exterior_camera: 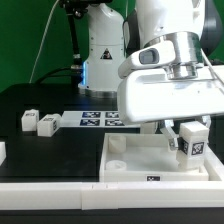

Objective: Assemble one leg

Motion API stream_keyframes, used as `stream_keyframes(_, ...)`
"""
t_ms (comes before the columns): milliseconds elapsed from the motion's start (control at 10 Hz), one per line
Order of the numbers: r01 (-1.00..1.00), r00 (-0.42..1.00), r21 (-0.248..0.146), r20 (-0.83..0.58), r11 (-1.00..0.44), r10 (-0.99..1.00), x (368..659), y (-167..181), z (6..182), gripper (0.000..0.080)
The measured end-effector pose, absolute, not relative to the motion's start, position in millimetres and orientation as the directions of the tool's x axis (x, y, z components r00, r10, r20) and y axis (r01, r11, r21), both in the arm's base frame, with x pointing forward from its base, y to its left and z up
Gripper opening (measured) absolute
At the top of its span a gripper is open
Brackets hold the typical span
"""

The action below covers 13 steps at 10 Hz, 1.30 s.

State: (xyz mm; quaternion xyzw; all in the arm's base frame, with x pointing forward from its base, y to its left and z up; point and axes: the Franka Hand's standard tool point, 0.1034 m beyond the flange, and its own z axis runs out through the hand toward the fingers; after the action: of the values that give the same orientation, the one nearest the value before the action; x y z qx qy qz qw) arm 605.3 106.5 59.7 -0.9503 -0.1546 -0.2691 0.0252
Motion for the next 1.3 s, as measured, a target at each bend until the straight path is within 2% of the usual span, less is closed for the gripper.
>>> stream_keyframes(300, 0.307, 0.805, 0.036, 0.523, -0.951, 0.28, 605, 106, 59.8, 0.0288)
stream_keyframes(500, 0.307, 0.805, 0.036, 0.523, -0.951, 0.28, 605, 106, 59.8, 0.0607)
stream_keyframes(600, 0.307, 0.805, 0.036, 0.523, -0.951, 0.28, 605, 106, 59.8, 0.0637)
stream_keyframes(900, 0.307, 0.806, 0.036, 0.521, -0.951, 0.28, 605, 106, 60.3, 0.0649)
stream_keyframes(1100, 0.307, 0.812, 0.037, 0.512, -0.951, 0.282, 609, 103, 74.6, 0.0649)
stream_keyframes(1300, 0.312, 0.844, 0.025, 0.451, -0.95, 0.289, 608, 101, 78.8, 0.0649)
